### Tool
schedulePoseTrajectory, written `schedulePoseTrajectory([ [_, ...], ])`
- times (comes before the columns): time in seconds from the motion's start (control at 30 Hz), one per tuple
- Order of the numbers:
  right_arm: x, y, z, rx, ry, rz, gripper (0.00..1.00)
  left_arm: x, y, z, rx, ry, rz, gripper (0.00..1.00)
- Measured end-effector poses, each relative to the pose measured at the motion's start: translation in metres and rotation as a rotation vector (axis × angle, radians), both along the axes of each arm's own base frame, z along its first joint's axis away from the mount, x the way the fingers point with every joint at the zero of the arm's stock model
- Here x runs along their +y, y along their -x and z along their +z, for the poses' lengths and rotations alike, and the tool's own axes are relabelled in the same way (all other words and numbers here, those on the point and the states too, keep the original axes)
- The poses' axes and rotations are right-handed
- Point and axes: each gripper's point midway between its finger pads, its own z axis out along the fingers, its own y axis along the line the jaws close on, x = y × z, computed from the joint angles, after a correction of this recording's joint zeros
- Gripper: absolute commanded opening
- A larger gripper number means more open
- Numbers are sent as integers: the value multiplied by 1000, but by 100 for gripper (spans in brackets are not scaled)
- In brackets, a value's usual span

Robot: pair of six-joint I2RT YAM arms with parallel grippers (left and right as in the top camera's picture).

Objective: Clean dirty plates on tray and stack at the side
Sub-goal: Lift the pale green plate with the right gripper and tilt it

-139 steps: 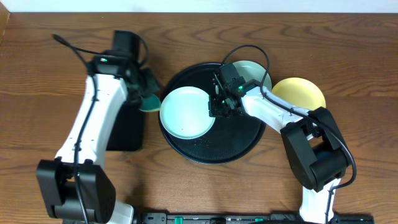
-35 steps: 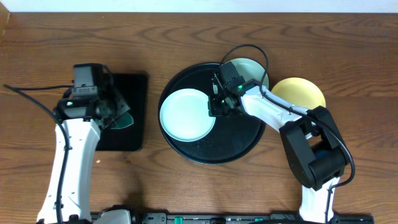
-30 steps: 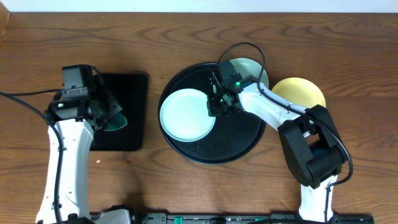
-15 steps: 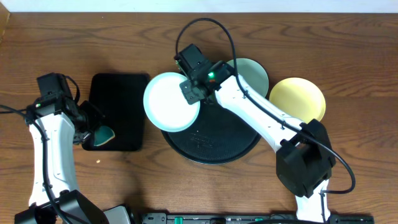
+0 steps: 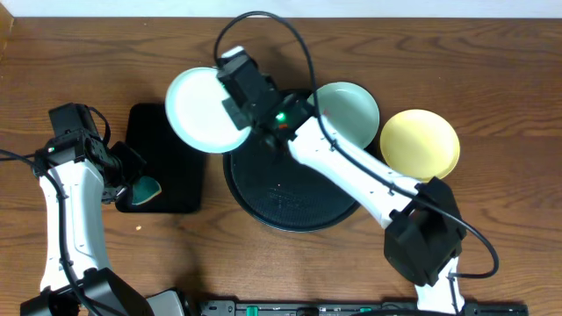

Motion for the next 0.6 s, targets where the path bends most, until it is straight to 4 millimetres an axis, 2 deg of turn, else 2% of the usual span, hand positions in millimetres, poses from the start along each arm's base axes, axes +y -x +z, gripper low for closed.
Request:
schedulePoseTrajectory([
  [0.07, 14, 0, 10, -56, -21, 14, 1, 0, 0, 0, -1, 2, -1, 7],
  [0.17, 32, -2, 14, -128, -32, 28, 1, -1, 0, 0, -2, 3, -1, 7],
  [0.33, 58, -9, -8, -208, 4, 80, 1, -1, 0, 0, -3, 6, -2, 8],
  [0.47, 68, -15, -25, -262, 64, 127, 1, -1, 0, 0, -2, 6, -2, 8],
  [0.6, 70, -24, -12, -351, 87, 131, 1, -1, 0, 0, -2, 6, -2, 7],
])
